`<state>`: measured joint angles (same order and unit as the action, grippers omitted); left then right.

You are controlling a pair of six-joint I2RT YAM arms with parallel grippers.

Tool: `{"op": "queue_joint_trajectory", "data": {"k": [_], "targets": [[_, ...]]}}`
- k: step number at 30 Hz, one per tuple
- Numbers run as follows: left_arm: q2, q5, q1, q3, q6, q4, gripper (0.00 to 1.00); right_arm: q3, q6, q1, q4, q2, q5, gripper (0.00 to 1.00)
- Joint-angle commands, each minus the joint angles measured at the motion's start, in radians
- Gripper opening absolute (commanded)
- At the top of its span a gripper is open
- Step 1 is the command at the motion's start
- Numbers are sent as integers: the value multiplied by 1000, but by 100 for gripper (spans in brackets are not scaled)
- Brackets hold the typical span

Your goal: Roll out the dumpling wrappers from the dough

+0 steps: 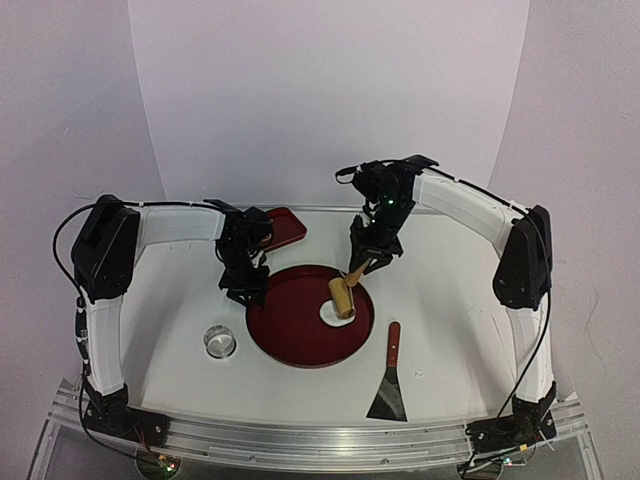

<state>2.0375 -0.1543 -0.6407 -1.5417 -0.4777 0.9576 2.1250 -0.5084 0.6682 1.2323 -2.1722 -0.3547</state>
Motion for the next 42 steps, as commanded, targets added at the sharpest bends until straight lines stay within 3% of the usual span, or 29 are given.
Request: {"op": "queue_joint_trajectory", "data": {"k": [1, 14, 28, 42], "targets": [[15, 0, 2, 9, -7, -28, 33, -16, 19, 31, 16, -17, -1, 0], [58, -26, 1, 25, -39, -47, 19, -233, 70, 41, 6, -46, 119, 0], [112, -51, -1, 14, -79, -35, 17, -354, 111, 42, -81, -156, 156, 0], [153, -49, -2, -91, -73, 14, 18, -350, 120, 56, -184, -250, 66, 0]]}}
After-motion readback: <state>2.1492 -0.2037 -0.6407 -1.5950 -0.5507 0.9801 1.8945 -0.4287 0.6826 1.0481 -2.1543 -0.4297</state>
